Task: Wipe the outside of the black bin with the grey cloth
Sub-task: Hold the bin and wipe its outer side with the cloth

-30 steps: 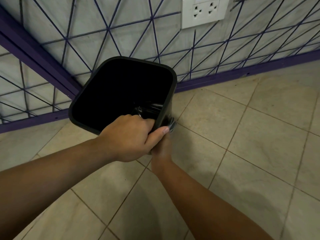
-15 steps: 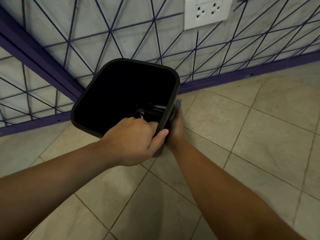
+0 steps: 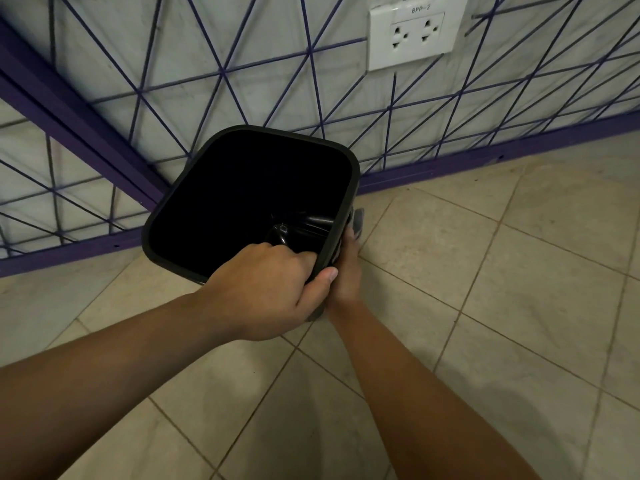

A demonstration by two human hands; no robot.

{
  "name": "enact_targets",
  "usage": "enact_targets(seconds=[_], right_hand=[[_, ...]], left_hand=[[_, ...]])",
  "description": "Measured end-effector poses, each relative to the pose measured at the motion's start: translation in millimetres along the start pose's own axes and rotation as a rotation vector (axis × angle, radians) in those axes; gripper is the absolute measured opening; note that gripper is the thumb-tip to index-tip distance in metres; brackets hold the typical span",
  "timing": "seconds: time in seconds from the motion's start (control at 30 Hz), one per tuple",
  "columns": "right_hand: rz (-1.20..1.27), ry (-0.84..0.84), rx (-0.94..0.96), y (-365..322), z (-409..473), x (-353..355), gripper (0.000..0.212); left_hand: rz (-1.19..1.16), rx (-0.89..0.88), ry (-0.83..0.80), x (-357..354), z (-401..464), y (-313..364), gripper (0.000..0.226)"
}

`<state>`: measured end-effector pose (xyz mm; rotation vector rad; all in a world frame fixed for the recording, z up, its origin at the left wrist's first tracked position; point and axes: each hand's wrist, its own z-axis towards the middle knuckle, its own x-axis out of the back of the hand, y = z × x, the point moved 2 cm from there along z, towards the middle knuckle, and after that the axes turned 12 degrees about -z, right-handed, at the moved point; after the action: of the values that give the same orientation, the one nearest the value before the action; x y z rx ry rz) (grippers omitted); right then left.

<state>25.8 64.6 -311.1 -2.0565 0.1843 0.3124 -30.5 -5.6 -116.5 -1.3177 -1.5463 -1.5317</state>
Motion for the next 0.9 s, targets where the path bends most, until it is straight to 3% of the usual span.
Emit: enact_targets(seconds=[0.1,0.23,0.43,0.57,0.8,0.9], right_hand=[[0.030,0.001,-0.062,-23.1,-13.0,1.1,0.070],[0.016,0.015,0.044,-28.1,-18.0,-2.0,0.073],[0.124,-0.049,-0.084,-48.3,-23.1,1.9,0.058],[0.051,-0.014,0.031,-68.4,-16.8,1.1,0.044],[0.148,-0.105,-0.162,-49.5,-20.5,4.8,0.056],[0.209,-0.039,-0.075,-47.2,-32.2,2.3,0.055]], left_hand=[[0.002,0.001,0.001,0.6,-0.4,0.6,0.039],[-0.016,0.004,0.007,0.4,-0.4,-0.1,0.043],[-0.059,0.004,0.013,0.8,-1.2,0.7,0.045],[-0.072,0.001,0.010,0.7,-0.8,-0.5,0.039],[-0.077,-0.004,0.010,2.1,-1.7,0.6,0.038],[-0.064,-0.001,0.014,1.6,-1.9,-0.4,0.037]])
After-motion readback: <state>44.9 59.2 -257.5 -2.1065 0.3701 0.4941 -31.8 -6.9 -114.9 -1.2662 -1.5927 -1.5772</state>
